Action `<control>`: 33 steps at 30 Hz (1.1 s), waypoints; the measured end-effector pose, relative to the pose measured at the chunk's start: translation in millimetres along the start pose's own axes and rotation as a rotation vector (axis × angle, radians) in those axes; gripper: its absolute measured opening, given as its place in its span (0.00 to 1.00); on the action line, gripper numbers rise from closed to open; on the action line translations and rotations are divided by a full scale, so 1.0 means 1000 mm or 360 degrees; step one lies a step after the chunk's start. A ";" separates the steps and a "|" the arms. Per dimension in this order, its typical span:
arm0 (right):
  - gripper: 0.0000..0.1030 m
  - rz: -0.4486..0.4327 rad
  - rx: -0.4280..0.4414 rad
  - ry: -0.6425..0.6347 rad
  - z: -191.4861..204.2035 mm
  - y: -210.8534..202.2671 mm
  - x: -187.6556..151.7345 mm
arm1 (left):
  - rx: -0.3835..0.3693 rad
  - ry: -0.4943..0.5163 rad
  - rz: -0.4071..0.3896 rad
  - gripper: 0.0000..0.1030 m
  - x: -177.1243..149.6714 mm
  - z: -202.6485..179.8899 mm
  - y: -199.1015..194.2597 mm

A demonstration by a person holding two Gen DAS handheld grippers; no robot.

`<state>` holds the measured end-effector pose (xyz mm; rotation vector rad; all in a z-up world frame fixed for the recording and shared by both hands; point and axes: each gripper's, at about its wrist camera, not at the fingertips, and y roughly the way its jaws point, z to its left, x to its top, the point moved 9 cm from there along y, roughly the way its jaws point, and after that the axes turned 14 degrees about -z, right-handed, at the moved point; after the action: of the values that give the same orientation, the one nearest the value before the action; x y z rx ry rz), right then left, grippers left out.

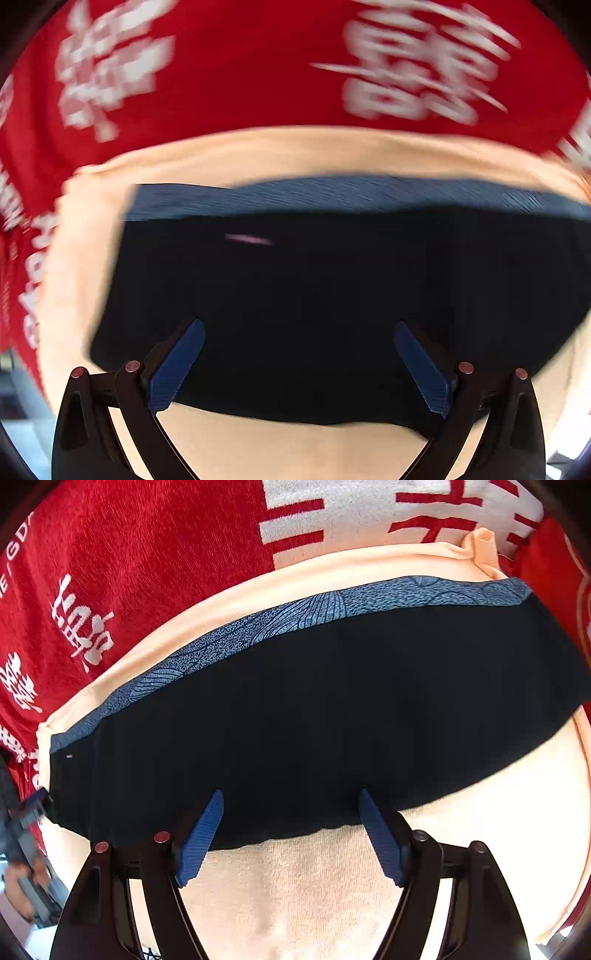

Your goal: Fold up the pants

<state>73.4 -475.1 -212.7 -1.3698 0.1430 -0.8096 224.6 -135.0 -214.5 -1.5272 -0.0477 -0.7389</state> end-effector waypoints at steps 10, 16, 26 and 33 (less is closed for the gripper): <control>0.76 0.0022 0.0128 0.0080 -0.003 -0.034 -0.033 | 0.0063 0.0247 -0.0001 1.00 -0.047 -0.041 -0.019; 0.76 0.0066 0.0164 0.0276 -0.034 -0.042 -0.057 | 0.0025 0.0288 -0.0016 1.00 -0.038 -0.091 -0.067; 0.76 0.0033 0.0138 0.0515 -0.091 -0.054 -0.065 | -0.0136 0.0254 -0.0007 1.00 -0.022 -0.203 -0.072; 0.76 -0.0090 0.0069 0.0628 -0.145 -0.054 -0.028 | -0.0175 0.0212 -0.0048 1.00 0.008 -0.270 -0.066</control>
<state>-48.0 -575.4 -207.8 -1.1649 0.3927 -1.1193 89.3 -375.1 -176.5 -1.5805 0.0703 -0.8780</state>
